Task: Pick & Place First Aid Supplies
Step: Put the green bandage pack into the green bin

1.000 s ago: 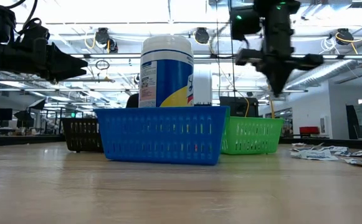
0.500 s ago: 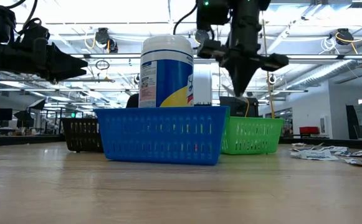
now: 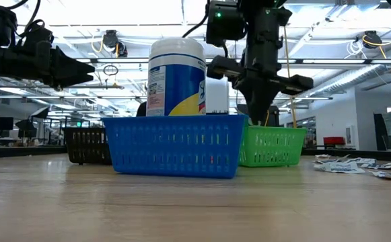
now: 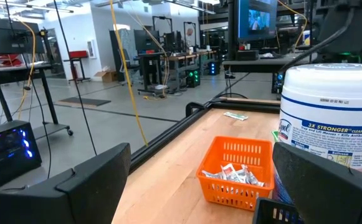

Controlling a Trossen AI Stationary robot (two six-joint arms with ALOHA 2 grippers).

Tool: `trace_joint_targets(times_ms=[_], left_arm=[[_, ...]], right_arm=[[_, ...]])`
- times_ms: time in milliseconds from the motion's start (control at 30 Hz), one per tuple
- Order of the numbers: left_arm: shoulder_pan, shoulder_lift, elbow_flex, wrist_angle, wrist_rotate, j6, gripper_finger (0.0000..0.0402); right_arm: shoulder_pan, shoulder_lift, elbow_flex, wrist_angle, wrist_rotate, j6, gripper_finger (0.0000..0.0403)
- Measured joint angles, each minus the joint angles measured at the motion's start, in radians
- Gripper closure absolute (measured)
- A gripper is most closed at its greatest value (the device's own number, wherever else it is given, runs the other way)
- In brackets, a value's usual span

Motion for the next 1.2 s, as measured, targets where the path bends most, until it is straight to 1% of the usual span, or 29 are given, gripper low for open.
trace_joint_targets(times_ms=[200,267,367,467,600,700,867,1100,1200], left_arm=[[0.000,0.000,0.000,0.000,0.000,0.000,0.0004],[0.000,0.000,0.000,0.000,0.000,0.000,0.0004],[0.000,0.000,0.000,0.000,0.000,0.000,0.0004],[0.000,0.000,0.000,0.000,0.000,0.000,0.0004],[0.000,0.000,0.000,0.000,0.000,0.000,0.0004],[0.000,0.000,0.000,0.000,0.000,0.000,0.0004],[0.000,0.000,0.000,-0.002,0.000,0.000,0.0004],[0.000,0.000,0.000,0.000,0.000,0.000,0.0004],[0.000,0.000,0.000,0.000,0.000,0.000,0.0004]], right_arm=[[0.003,-0.010,-0.025,0.004,-0.023,0.012,0.0401],[0.003,-0.010,-0.027,-0.009,-0.019,0.013,0.0391],[0.003,-0.009,-0.027,-0.023,-0.023,0.006,0.0359],[0.005,-0.013,-0.028,-0.025,-0.019,-0.008,0.0314],[0.010,-0.035,-0.027,-0.008,0.015,-0.029,0.0257],[0.005,-0.071,-0.029,-0.014,0.067,-0.039,0.0235],[-0.041,-0.124,-0.028,-0.046,0.161,-0.039,0.0236],[-0.128,-0.190,-0.029,-0.081,0.241,-0.056,0.0255],[-0.182,-0.242,-0.066,-0.064,0.246,-0.086,0.0259]])
